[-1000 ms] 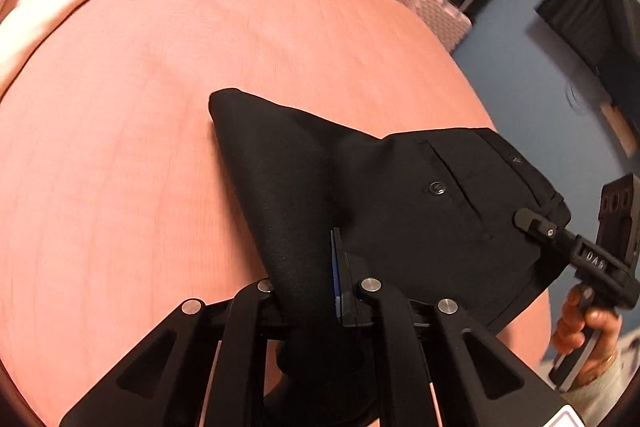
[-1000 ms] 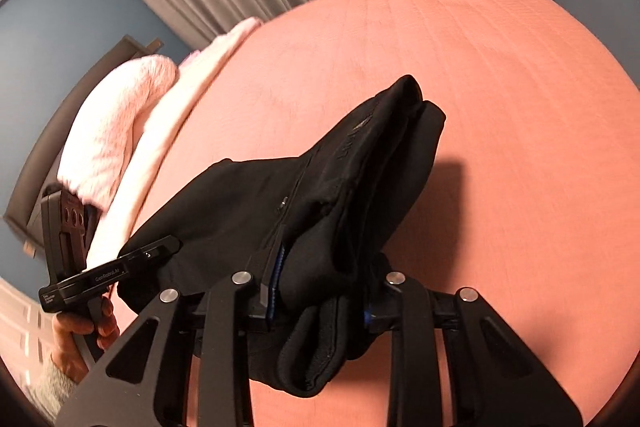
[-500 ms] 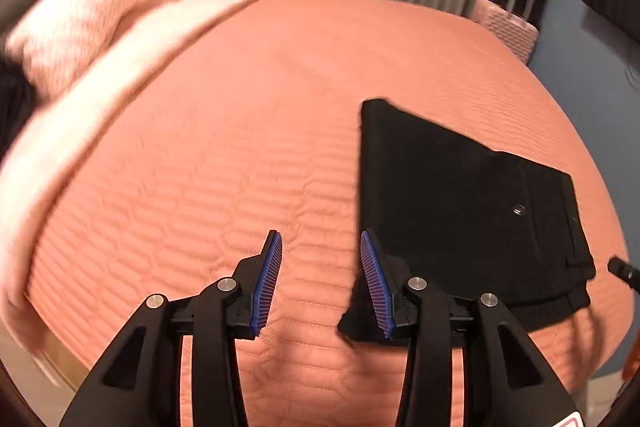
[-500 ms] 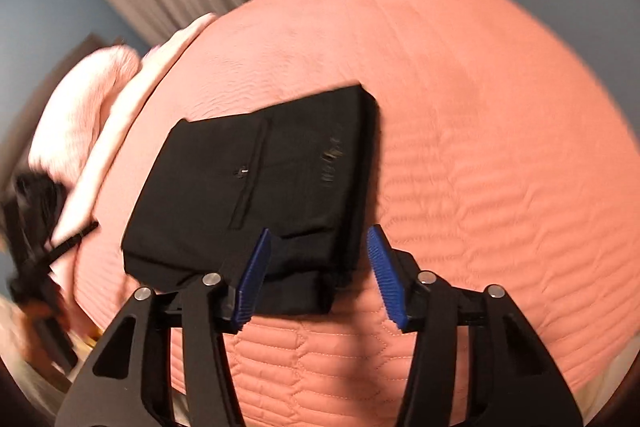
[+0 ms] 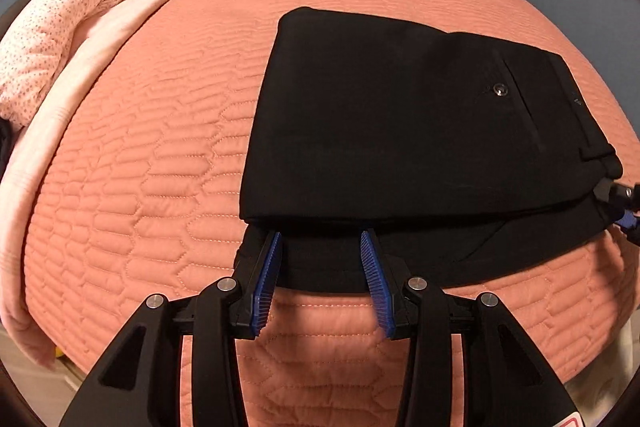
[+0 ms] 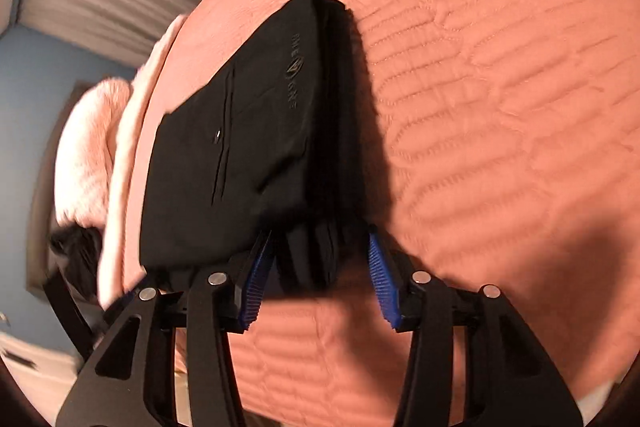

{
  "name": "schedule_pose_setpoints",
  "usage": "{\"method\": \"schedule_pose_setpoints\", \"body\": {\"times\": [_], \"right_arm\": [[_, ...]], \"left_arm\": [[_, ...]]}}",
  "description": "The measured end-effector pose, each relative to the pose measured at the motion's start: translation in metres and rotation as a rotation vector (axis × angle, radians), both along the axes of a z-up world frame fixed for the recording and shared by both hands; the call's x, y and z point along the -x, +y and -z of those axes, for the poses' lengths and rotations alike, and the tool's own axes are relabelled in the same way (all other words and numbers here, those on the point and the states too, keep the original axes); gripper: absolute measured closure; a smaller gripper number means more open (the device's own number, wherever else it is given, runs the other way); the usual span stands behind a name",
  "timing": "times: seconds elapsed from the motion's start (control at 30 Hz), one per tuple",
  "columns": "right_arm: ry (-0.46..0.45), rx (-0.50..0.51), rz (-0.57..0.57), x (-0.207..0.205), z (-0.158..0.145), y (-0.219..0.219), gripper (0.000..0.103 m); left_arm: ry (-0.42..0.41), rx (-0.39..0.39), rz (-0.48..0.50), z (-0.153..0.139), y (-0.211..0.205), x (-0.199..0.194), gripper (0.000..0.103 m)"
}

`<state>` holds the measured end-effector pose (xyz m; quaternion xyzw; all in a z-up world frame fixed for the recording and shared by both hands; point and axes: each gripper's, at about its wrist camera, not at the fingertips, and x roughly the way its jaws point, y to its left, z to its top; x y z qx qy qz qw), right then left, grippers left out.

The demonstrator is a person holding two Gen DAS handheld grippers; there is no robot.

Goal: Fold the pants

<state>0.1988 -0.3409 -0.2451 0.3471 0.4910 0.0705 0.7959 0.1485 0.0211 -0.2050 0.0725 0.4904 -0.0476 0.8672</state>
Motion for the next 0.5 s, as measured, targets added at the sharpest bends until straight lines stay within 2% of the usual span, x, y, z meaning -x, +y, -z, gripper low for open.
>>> {"method": "schedule_pose_setpoints", "body": {"times": [0.1,0.13,0.2,0.23,0.33,0.37,0.43,0.47,0.5], "right_arm": [[-0.011,0.027,-0.025,-0.005,-0.002,0.001,0.057],[-0.016,0.06,-0.044,-0.008,-0.005,0.001,0.058],[-0.04,0.172,-0.089,-0.014,-0.017,0.011,0.069],[-0.057,0.202,-0.097,-0.014,-0.023,0.016,0.07],[-0.175,0.31,-0.131,-0.019,-0.056,0.033,0.072],[-0.172,0.347,-0.151,-0.023,-0.053,0.035,0.072],[-0.072,0.371,-0.177,-0.025,-0.027,0.028,0.07],[-0.059,0.343,-0.166,-0.018,-0.016,0.019,0.064],[-0.071,0.309,-0.144,-0.011,-0.019,0.011,0.062]], "left_arm": [[0.0,-0.022,-0.002,0.007,-0.007,-0.005,0.062],[-0.002,-0.027,-0.006,0.009,-0.01,-0.007,0.061],[-0.017,-0.033,-0.009,0.011,-0.014,-0.009,0.06],[-0.022,-0.033,-0.011,0.012,-0.016,-0.011,0.06],[-0.033,-0.029,-0.02,0.011,-0.018,-0.015,0.059],[-0.034,-0.022,-0.026,0.012,-0.017,-0.016,0.058],[-0.056,-0.019,-0.032,0.019,-0.019,-0.021,0.057],[-0.065,-0.022,-0.027,0.02,-0.02,-0.019,0.057],[-0.076,-0.028,-0.018,0.019,-0.021,-0.016,0.057]]}}
